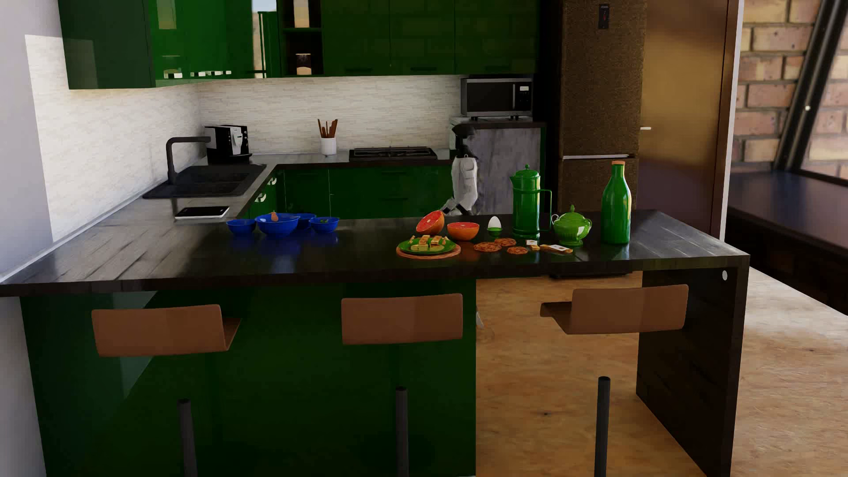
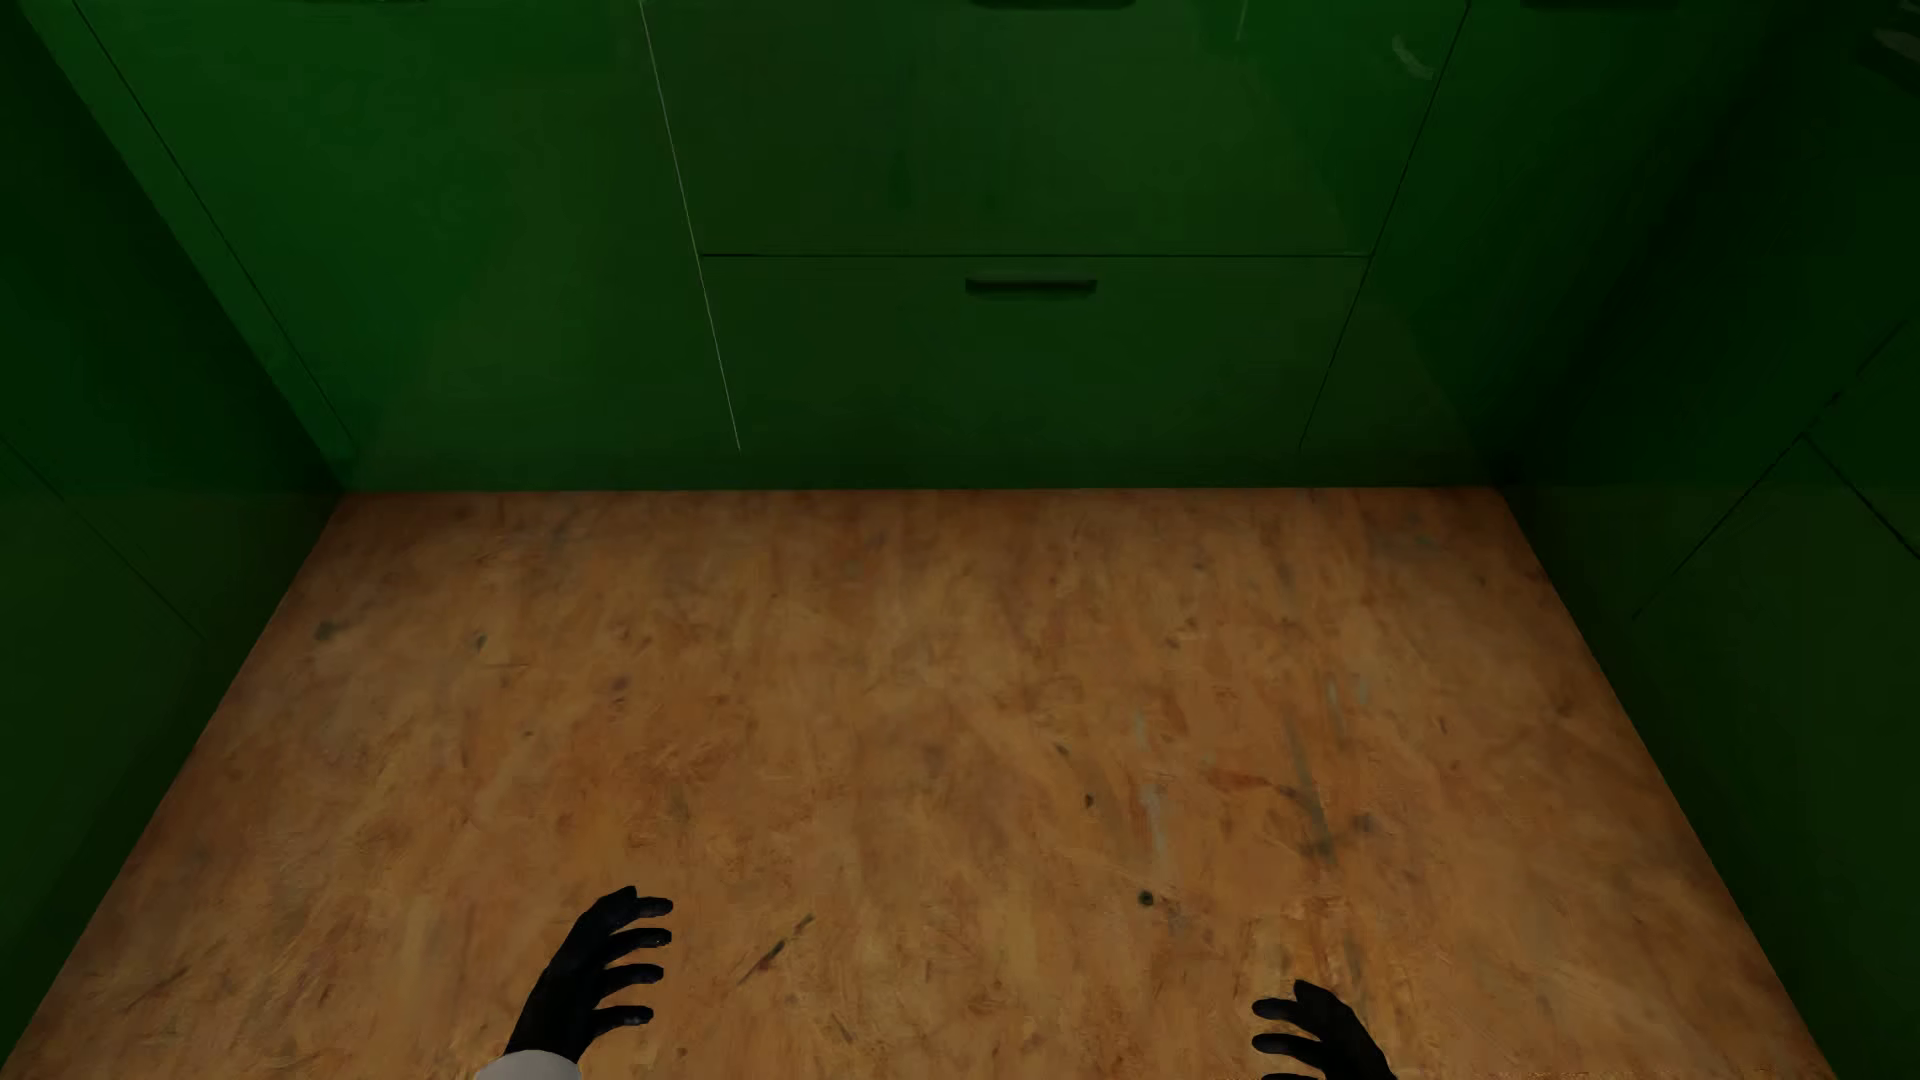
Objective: Turn left
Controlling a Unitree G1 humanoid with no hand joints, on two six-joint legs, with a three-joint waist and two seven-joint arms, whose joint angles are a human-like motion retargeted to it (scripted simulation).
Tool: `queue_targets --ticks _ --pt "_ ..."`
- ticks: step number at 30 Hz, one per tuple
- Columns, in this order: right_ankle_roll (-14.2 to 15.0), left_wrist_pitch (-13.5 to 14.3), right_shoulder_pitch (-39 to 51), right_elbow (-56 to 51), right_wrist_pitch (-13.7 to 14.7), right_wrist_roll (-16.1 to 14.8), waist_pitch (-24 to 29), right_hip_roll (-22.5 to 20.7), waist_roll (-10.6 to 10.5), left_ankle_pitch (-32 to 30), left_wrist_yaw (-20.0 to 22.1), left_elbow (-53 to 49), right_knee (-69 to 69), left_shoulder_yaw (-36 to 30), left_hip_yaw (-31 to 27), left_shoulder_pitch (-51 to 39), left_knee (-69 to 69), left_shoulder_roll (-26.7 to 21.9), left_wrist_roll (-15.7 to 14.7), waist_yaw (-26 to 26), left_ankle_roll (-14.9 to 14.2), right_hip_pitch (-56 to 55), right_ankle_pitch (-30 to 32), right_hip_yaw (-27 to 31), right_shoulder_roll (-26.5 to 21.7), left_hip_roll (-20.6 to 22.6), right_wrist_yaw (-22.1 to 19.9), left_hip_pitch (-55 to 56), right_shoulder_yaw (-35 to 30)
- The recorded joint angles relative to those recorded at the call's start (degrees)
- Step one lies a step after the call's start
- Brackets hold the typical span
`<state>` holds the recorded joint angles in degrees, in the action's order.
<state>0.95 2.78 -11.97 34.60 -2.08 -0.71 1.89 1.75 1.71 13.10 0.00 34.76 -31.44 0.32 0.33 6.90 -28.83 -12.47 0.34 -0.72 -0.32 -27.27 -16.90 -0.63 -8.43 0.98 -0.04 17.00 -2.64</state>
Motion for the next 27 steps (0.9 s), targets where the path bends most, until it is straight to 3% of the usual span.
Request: queue_targets --ticks 2,3,4,5,6,7,8,9,10,11,12,13,14,15,16,17,18,20,22,23,25,26,27 --pt "3.3 1.0 -3.1 -0.1 3.9 -1.9 -2.1 1.5 0.6 -0.8 -0.7 6.6 -18.4 -1.5 -3.0 6.7 -5.8 1.2 0.9 3.2 -0.3 -2.7 -2.2 2.7 -1.8 -0.1 0.5 4.2 -0.3" --pt "5.4 -0.7 -2.5 0.1 3.6 -2.1 -2.7 4.1 1.7 0.3 -0.8 5.3 -14.9 -2.0 -4.1 9.5 -8.7 2.4 0.5 7.3 -0.6 0.6 -3.9 4.1 -2.8 0.3 0.5 6.6 -0.4" --pt "9.0 -2.3 -1.3 1.6 3.7 -2.1 -2.7 6.6 2.8 2.2 0.0 2.7 -7.3 -1.2 -4.4 11.0 -11.2 3.7 -1.4 11.7 -0.2 4.2 -1.0 3.9 -4.0 0.7 0.6 8.4 -0.5" --pt "13.6 -3.4 -0.2 1.5 3.2 -2.1 -2.9 6.5 2.6 4.3 0.9 2.5 -6.5 -1.2 -4.6 10.9 -12.3 3.6 -3.8 14.6 -1.6 3.8 2.0 2.8 -5.0 -0.4 0.5 10.1 -0.1" --pt "13.7 -4.9 2.0 -0.7 2.1 -2.0 -2.4 6.9 2.1 7.8 1.3 3.3 -6.8 -1.5 -3.7 11.7 -13.2 3.4 -5.2 14.9 -1.0 4.1 -0.2 1.7 -4.4 -1.5 -0.1 10.5 -0.9" --pt "11.6 -6.8 3.7 -1.1 2.0 -1.7 -2.2 7.0 0.6 10.7 1.2 3.7 -7.3 -1.1 -3.1 11.9 -14.9 4.3 -5.5 14.6 -0.3 4.2 -2.5 0.2 -4.2 -2.7 -0.5 11.5 -0.8" --pt "8.2 -8.5 4.6 -1.6 2.1 -0.8 -2.1 7.1 -0.4 10.9 0.5 4.7 -9.6 -1.3 -2.0 11.2 -16.4 3.3 -4.8 13.2 -1.4 3.1 -5.0 -0.3 -2.4 -4.0 -0.8 12.8 -0.3" --pt "4.8 -9.7 4.1 -1.1 1.8 0.3 -2.1 6.3 -1.7 8.0 -0.4 4.6 -10.4 -0.6 -1.9 10.7 -16.5 2.5 -3.4 11.9 -2.5 2.9 -4.5 -0.2 -2.7 -4.7 -0.8 13.3 -1.9" --pt "2.3 -10.3 2.8 -1.2 0.5 1.6 -2.3 5.6 -2.4 4.5 -0.9 4.2 -11.4 -0.6 -2.4 10.4 -15.6 2.2 -2.2 11.2 -1.1 2.3 -5.4 0.5 -2.3 -4.2 -0.7 13.6 -2.0" --pt "0.6 -9.8 2.1 -2.1 -1.4 2.8 -2.6 4.5 -1.5 1.1 -0.8 4.7 -14.7 -1.0 -2.7 10.4 -13.1 0.9 -1.5 9.9 -2.2 1.3 -8.4 1.7 -0.6 -3.3 -0.2 13.6 -1.5" --pt "-0.6 -8.9 2.1 -0.5 -1.9 3.5 -2.2 3.1 -0.6 0.7 0.0 4.0 -13.7 -1.4 -3.2 10.9 -11.4 3.0 -1.6 9.3 -1.9 2.3 -8.1 3.0 -0.9 -2.0 1.0 13.4 -1.8" --pt "0.5 -7.8 1.8 1.2 -2.0 4.0 -1.6 3.2 -0.4 3.9 1.4 2.4 -11.8 -2.0 -3.2 11.3 -11.4 4.2 -2.1 10.5 -2.5 3.1 -4.0 3.6 -2.4 -1.4 2.3 13.4 -1.8" --pt "6.2 -7.0 1.6 2.2 -2.0 4.0 -1.2 3.2 -2.4 9.6 1.9 0.9 -9.7 -2.0 -2.6 10.6 -15.3 5.3 -3.0 12.4 -0.4 4.2 -1.1 1.9 -4.2 -2.8 3.5 14.6 -1.1" --pt "7.0 -6.6 2.8 1.6 -2.5 3.4 -0.8 3.8 -3.9 13.3 1.2 1.7 -10.5 -4.1 -1.1 9.3 -19.7 4.0 -3.9 12.7 0.3 4.2 -1.5 0.6 -4.8 -3.4 3.7 14.3 -0.5" --pt "4.4 -6.8 3.4 0.6 -2.4 2.6 -1.4 3.9 -5.3 15.2 -0.2 1.4 -11.2 -3.2 -0.4 8.5 -21.5 3.2 -4.1 12.3 -0.6 3.9 -1.9 -0.6 -3.6 -4.1 3.2 12.9 -0.3" --pt "4.7 -6.4 3.8 -1.2 -2.3 1.7 -1.7 4.8 -5.5 9.2 -1.6 2.5 -12.4 -3.0 -0.3 9.0 -20.0 1.5 -3.9 10.9 -4.1 3.5 -2.8 -1.1 -1.9 -3.9 2.0 12.6 -1.8" --pt "6.0 -6.6 3.2 -1.3 -1.0 1.3 -1.6 4.9 -5.8 5.5 -2.6 3.5 -12.6 -1.6 -0.5 8.8 -18.9 1.6 -3.4 11.2 0.0 4.1 -3.1 -1.4 -1.0 -3.7 0.8 11.9 -2.3" --pt "4.5 -7.1 3.7 -0.2 0.2 1.8 -1.0 4.6 -2.6 4.3 -3.2 5.3 -14.2 -1.1 -1.7 7.3 -17.7 1.6 -2.1 10.8 0.0 3.8 -4.9 1.1 -0.4 -1.3 -1.5 12.1 -3.5" --pt "5.0 -7.2 2.4 0.1 0.4 3.6 -0.4 4.4 -0.2 3.6 -1.9 2.5 -12.3 -2.5 -2.7 8.5 -15.3 4.1 -1.1 12.2 -0.2 4.9 -4.6 1.1 -2.1 -0.5 -2.0 11.3 -1.1" --pt "4.6 -7.0 1.1 -0.2 -0.5 3.9 -0.5 4.2 0.3 1.5 -1.3 3.1 -10.3 -1.4 -3.4 6.9 -13.2 3.5 -0.8 14.1 -0.6 5.7 -3.7 0.1 -2.8 -0.8 -1.9 10.9 -0.2" --pt "4.5 -6.6 2.9 -0.2 -2.1 3.7 0.1 4.3 -0.1 4.7 -0.5 3.3 -8.4 -4.1 -3.2 5.8 -14.1 3.7 -2.1 14.4 1.2 7.6 -3.2 -1.5 -2.4 -1.6 -0.6 10.8 -0.9" --pt "4.7 -6.9 3.3 -2.2 -1.8 3.1 -0.1 4.6 -0.5 2.1 -1.3 3.1 -9.7 -2.6 -2.6 5.5 -14.2 3.4 -3.1 13.2 -0.7 7.2 -4.2 -2.1 -3.3 -2.4 0.5 11.2 -1.5" --pt "4.8 -7.3 3.0 -2.6 -0.5 2.4 -0.3 5.2 -0.3 2.0 -1.8 2.9 -10.0 -2.0 -3.1 5.3 -13.9 3.2 -3.9 12.8 -0.6 7.3 -4.5 -2.5 -2.1 -1.7 1.3 11.3 -1.4"
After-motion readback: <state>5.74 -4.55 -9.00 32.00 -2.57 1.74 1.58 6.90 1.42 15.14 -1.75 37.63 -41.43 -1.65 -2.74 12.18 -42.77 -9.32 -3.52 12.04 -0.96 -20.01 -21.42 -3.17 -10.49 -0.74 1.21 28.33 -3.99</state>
